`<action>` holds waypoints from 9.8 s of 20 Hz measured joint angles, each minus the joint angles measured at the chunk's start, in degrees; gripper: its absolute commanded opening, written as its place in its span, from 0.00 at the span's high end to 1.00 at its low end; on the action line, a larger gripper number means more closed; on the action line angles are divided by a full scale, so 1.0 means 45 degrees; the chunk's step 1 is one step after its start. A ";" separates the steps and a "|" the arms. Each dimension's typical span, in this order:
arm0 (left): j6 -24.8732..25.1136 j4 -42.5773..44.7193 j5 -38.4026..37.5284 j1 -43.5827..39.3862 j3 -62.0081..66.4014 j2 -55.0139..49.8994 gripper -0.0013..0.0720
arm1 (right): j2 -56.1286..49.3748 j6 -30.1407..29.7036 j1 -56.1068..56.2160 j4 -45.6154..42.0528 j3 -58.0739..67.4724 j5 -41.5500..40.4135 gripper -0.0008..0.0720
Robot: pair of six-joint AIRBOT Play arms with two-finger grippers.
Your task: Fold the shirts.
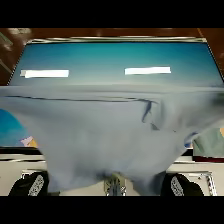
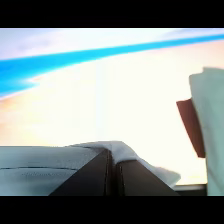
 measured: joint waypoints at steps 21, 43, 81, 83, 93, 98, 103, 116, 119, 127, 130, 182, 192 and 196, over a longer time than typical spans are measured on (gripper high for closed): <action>0.1787 -0.3201 0.8495 -0.1812 0.0316 -1.3357 0.93 | -1.0802 -0.0049 0.4294 0.1433 -0.4522 -1.6402 0.90; 0.0403 -0.0801 0.0811 -0.1778 0.0588 -1.4319 0.12 | -1.0185 0.1370 0.3764 -0.0277 -0.4488 -0.6290 0.27; 0.5144 -0.4342 0.2045 0.2997 -1.1103 -0.9345 0.93 | -0.2278 -0.2225 -0.3619 0.2696 -1.4639 -0.4289 0.08; 0.5032 -0.4352 0.1938 0.2977 -1.1103 -0.9345 0.93 | -0.2278 -0.2463 -0.3619 0.3220 -1.5596 -0.4809 0.16; 0.4799 -0.4357 0.1685 0.2977 -1.1103 -0.9345 0.93 | -0.3113 -0.2997 -0.1812 0.4794 -1.7466 -0.7227 0.19; 0.4750 -0.4352 0.1676 0.2977 -1.1089 -0.9345 0.93 | -0.3789 -0.3206 -0.0675 0.4969 -1.7529 -0.7621 0.90; 0.5032 -0.4600 0.2069 0.2968 -1.0457 -0.8714 0.93 | -0.3929 -0.3973 -0.0442 0.5625 -1.6568 -0.7261 0.90; 0.2851 -0.6149 0.4129 0.0393 -0.2914 -1.1094 0.93 | -0.7363 -0.2215 0.1389 0.6844 -0.8437 -0.8932 0.90; 0.2142 -0.6173 0.4206 -0.0325 -0.0923 -1.2711 0.93 | -0.8548 -0.1928 0.1515 0.6742 -0.7087 -0.9258 0.90; 0.0894 -0.6207 0.4158 -0.0996 0.1851 -1.5402 0.92 | -1.0263 -0.1564 0.1331 0.6640 -0.5926 -1.0564 0.90; 0.0709 -0.6203 0.3701 -0.1093 0.2021 -1.5795 0.47 | -1.0647 -0.1491 0.1355 0.6606 -0.5867 -1.0632 0.42; 0.1341 -1.2094 0.7922 -1.1336 0.2642 -1.6606 0.93 | -0.1331 0.1676 0.1860 0.4643 -0.5459 -0.3546 0.90; 0.1685 -0.8709 0.4342 -0.2997 0.2642 -1.0914 0.93 | -0.7713 0.2050 0.8854 0.5348 -0.5464 -1.0025 0.65; 0.1919 -0.8189 0.2477 -0.1219 0.2647 -0.9209 0.93 | -1.0214 0.1700 1.0112 0.8145 -0.5464 -1.3085 0.06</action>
